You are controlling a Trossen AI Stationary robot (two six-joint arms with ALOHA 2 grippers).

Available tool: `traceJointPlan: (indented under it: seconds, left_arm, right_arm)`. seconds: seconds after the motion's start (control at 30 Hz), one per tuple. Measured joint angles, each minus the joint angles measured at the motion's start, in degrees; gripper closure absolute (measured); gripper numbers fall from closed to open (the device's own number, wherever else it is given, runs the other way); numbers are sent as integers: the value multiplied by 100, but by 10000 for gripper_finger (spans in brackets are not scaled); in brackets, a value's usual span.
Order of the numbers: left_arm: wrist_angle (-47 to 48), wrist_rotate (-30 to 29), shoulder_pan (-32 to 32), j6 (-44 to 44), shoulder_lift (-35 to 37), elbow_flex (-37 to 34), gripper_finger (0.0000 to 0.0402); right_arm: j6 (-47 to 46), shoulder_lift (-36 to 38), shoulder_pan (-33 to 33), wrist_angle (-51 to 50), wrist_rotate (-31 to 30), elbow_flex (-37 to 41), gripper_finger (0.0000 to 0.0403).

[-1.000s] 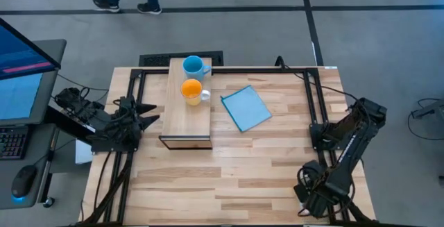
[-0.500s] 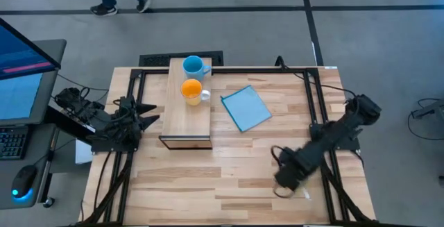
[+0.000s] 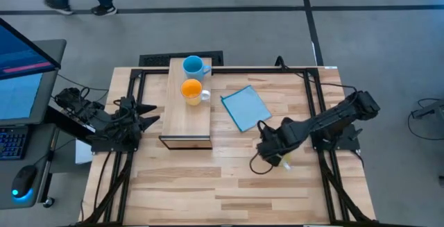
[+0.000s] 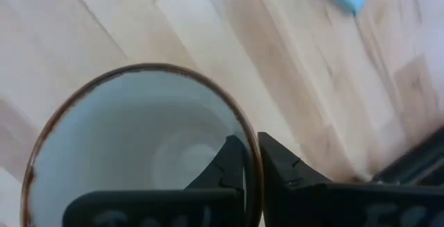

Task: Stack small to large cups/mugs on shelf
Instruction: Put the yellow and white mug on the shelf

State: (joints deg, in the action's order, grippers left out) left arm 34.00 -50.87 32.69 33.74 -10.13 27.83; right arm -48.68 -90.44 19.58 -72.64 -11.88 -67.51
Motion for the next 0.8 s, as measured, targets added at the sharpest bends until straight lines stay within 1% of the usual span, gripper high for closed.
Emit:
traceJointPlan:
  seconds: [0.13, 0.23, 0.5, 0.6, 0.8]
  left_arm:
    - [1, -82, 2, 0, 2, 0, 136]
    - [0, -174, 2, 40, 2, 0, 136]
    - [0, -497, 1, 303, 2, 0, 136]
    - [-2, -531, 2, 361, 2, 0, 136]
    - [-2, -713, 0, 597, 2, 0, 136]
  right_arm:
    - [331, 77, -211, 359, -314, 0, 374]
    - [571, 174, -336, 454, -323, 2, 374]
    - [1126, 636, -753, 958, -225, -2, 376]
    - [1376, 858, -932, 1109, -159, -4, 377]
    - [1951, 1247, -1390, 1516, 17, -37, 377]
